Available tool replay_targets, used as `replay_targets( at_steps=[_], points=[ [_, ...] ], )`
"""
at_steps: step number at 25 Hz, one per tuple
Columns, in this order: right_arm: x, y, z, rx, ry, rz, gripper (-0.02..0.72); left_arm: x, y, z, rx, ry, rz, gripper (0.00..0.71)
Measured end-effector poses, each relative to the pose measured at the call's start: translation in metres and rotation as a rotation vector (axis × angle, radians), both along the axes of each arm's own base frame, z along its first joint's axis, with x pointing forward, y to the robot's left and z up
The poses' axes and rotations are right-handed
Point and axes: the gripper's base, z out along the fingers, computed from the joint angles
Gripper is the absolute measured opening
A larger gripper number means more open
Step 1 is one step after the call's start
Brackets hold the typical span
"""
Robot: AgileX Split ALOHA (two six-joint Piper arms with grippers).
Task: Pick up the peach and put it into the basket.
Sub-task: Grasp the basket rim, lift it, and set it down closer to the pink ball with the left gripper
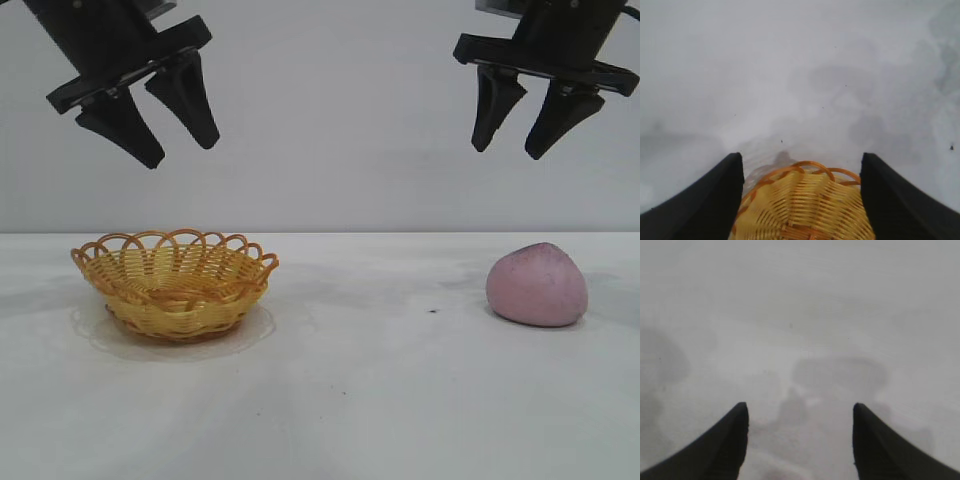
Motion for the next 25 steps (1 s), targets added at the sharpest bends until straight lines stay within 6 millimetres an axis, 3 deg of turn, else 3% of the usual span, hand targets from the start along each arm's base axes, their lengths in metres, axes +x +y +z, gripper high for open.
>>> replay_targets(
  at_steps=[13,18,25],
  points=[
    [0.000,0.000,0.000,-0.001,0.003,0.003,0.446,0.000,0.000,0.000,0.000,0.002,-0.001,0.471],
    [-0.001,0.000,0.000,-0.002,0.010,0.005,0.446,-0.005,0.002,-0.002,0.075,0.036,-0.084,0.471],
    [-0.001,0.000,-0.001,-0.002,0.013,0.006,0.446,-0.004,0.007,0.023,0.246,0.065,-0.266,0.471]
  ],
)
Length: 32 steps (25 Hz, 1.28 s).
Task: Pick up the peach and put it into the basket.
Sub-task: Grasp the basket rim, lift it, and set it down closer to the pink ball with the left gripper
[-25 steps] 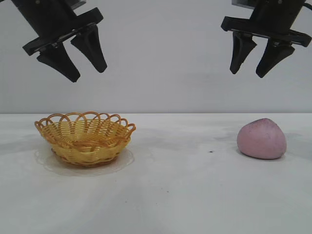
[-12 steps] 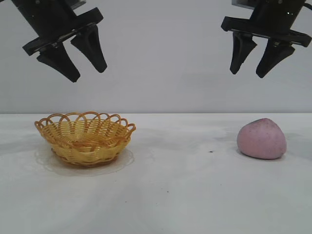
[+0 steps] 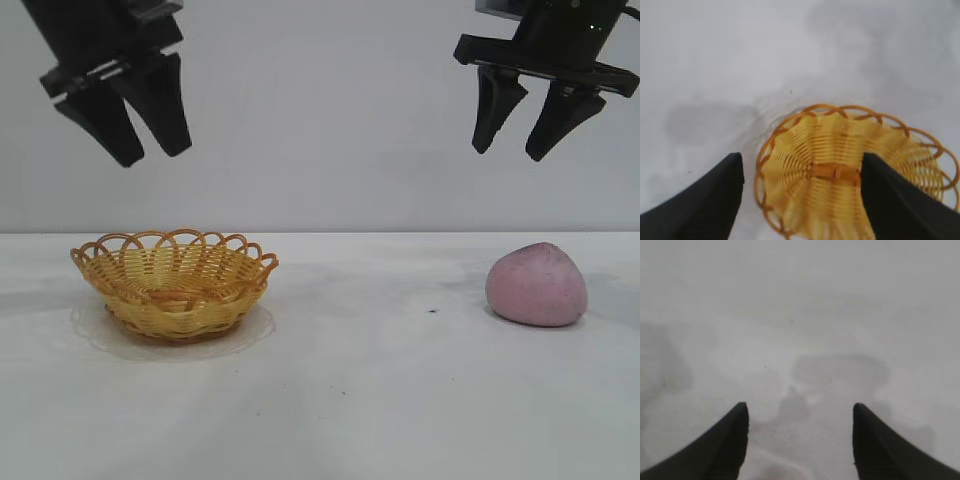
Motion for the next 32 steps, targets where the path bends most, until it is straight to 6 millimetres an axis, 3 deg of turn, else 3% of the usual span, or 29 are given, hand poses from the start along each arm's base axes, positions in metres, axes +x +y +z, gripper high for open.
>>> replay_targets(
  at_steps=[5,9,15,24,32],
  points=[
    [-0.001,0.000,0.000,-0.001,0.010,0.003,0.446,-0.002,0.002,0.016,0.120,0.013,-0.143,0.471],
    [-0.002,0.000,-0.001,-0.001,0.019,0.006,0.446,-0.005,-0.004,0.014,0.170,0.021,-0.197,0.471],
    [-0.002,0.000,-0.001,-0.002,0.025,0.007,0.446,0.011,-0.020,-0.022,0.234,0.084,-0.243,0.471],
    [-0.003,0.000,-0.001,-0.003,0.035,0.010,0.446,0.040,-0.028,-0.050,0.268,0.143,-0.266,0.471],
    [-0.003,0.000,-0.001,-0.003,0.036,0.011,0.446,0.048,-0.028,-0.079,0.301,0.200,-0.280,0.471]
  ],
)
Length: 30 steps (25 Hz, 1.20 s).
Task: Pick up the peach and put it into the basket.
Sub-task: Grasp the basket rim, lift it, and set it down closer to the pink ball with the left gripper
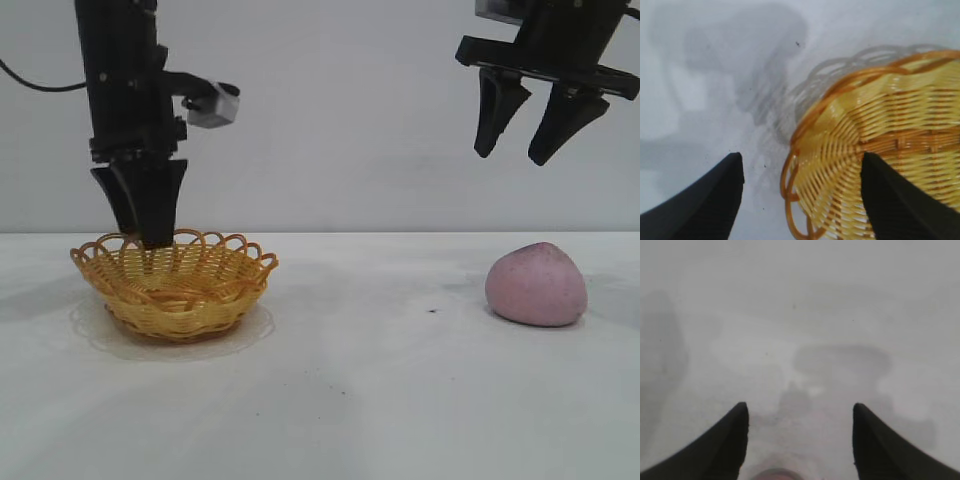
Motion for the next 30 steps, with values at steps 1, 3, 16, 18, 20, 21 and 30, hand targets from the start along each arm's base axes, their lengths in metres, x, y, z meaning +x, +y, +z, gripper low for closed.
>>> replay_targets(
  at_steps=[1,3,16,18,20,21,30],
  points=[
    [0.000,0.000,0.000,0.000,0.001,0.000,0.446,0.001,0.000,-0.003,0.000,0.001,0.000,0.471],
    [0.000,0.000,0.000,-0.002,0.001,0.001,0.446,0.004,-0.001,-0.011,0.004,0.011,0.000,0.471],
    [0.000,0.000,0.000,-0.006,0.002,0.005,0.446,0.002,0.000,0.001,-0.002,0.086,0.220,0.051],
    [0.000,0.000,0.000,-0.006,0.002,0.005,0.446,0.002,0.004,0.020,-0.044,0.068,0.320,0.000],
    [0.000,0.000,0.000,-0.007,0.001,0.006,0.446,0.002,0.009,0.041,-0.101,0.049,0.426,0.000],
    [0.000,0.000,0.000,-0.007,0.001,0.006,0.446,0.001,0.011,0.052,-0.135,0.043,0.480,0.000],
    [0.000,0.000,0.000,-0.007,0.001,0.006,0.446,-0.035,0.006,0.080,-0.356,0.171,0.672,0.000]
  ],
)
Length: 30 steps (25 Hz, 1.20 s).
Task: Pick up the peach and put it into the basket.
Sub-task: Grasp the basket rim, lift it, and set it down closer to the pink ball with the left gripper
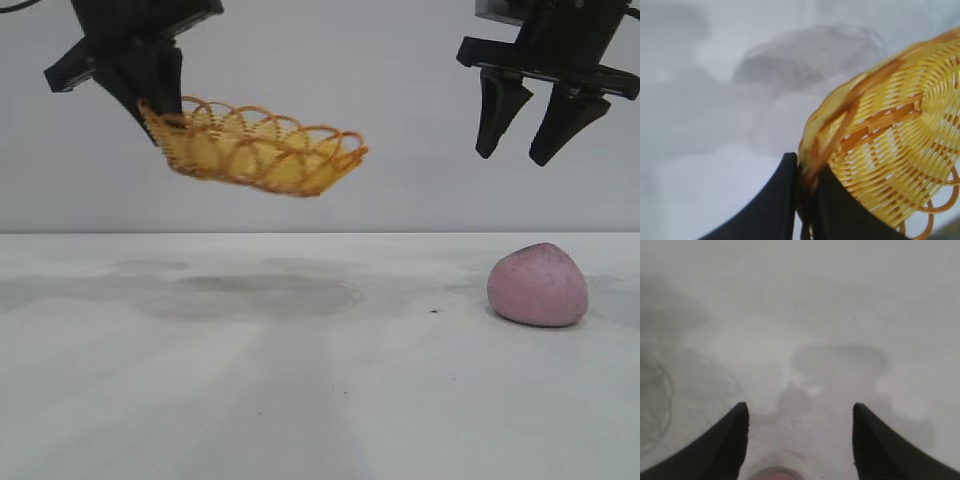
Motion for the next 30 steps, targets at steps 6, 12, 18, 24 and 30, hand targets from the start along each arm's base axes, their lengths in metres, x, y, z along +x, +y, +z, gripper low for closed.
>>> replay_targets(
  at_steps=[6,12,18,24,30],
  points=[
    [0.001,0.000,0.000,0.001,-0.009,-0.002,0.446,-0.051,-0.008,-0.038,-0.168,0.066,0.197,0.000],
    [0.001,0.000,0.001,0.001,-0.013,-0.004,0.446,-0.066,-0.018,-0.069,-0.190,0.088,0.265,0.000],
    [0.001,0.000,0.000,0.001,-0.013,-0.004,0.446,-0.060,-0.024,-0.089,-0.199,0.081,0.302,0.000],
    [0.001,0.000,0.000,0.001,-0.013,-0.004,0.403,-0.059,-0.023,-0.097,-0.168,0.071,0.267,0.000],
    [0.001,0.000,0.000,0.001,-0.013,-0.004,0.393,-0.060,-0.021,-0.100,-0.130,0.058,0.228,0.051]
  ],
)
